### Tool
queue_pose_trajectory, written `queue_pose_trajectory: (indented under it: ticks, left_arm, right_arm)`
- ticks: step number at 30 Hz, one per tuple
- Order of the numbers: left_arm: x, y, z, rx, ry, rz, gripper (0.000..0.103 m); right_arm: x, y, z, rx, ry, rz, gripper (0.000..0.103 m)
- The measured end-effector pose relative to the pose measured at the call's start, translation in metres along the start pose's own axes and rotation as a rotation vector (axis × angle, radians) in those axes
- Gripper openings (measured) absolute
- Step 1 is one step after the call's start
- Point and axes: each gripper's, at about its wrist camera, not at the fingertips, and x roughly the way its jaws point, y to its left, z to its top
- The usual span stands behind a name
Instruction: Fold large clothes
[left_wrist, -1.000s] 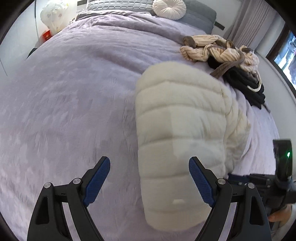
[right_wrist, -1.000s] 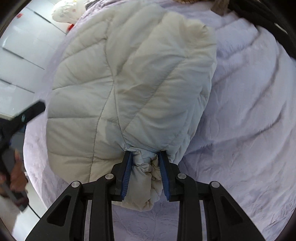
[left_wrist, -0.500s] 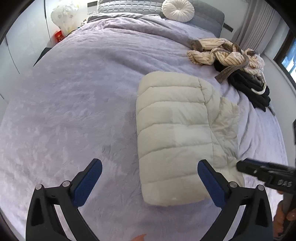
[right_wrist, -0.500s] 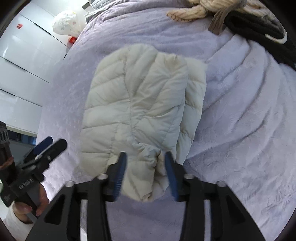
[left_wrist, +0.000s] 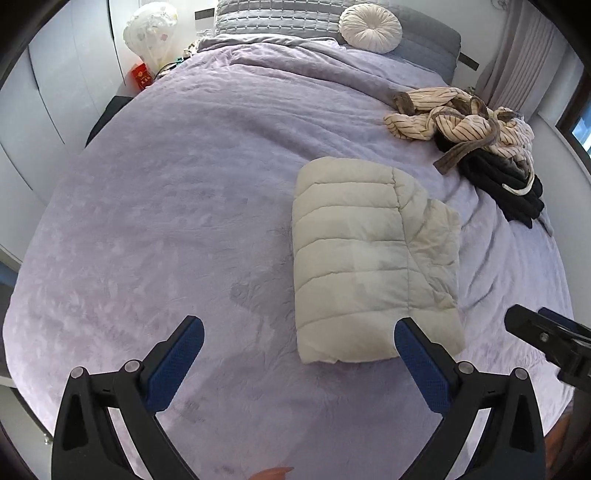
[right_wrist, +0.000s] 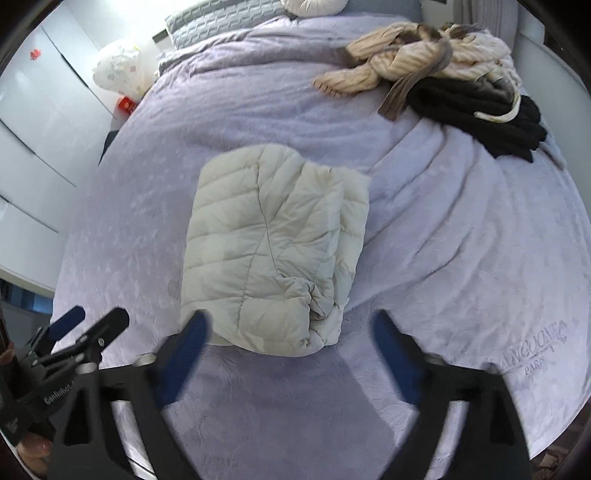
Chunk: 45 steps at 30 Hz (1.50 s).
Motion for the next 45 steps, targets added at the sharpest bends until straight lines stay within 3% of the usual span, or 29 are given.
queue_pose_trajectory:
  ticks: [15, 45]
  left_arm:
    - [-0.037, -0.002, -0.012, 0.029, -0.015, 0.020, 0.103]
    - [-0.045, -0.005, -0.015, 0.045, -0.020, 0.025, 0.103]
  right_arm:
    - [-0.025, 0.001, -0.015, 0.032, -0.014, -0.047, 0.103]
    - [-0.033, 0.002, -0.021, 0.037, -0.022, -0.060, 0.103]
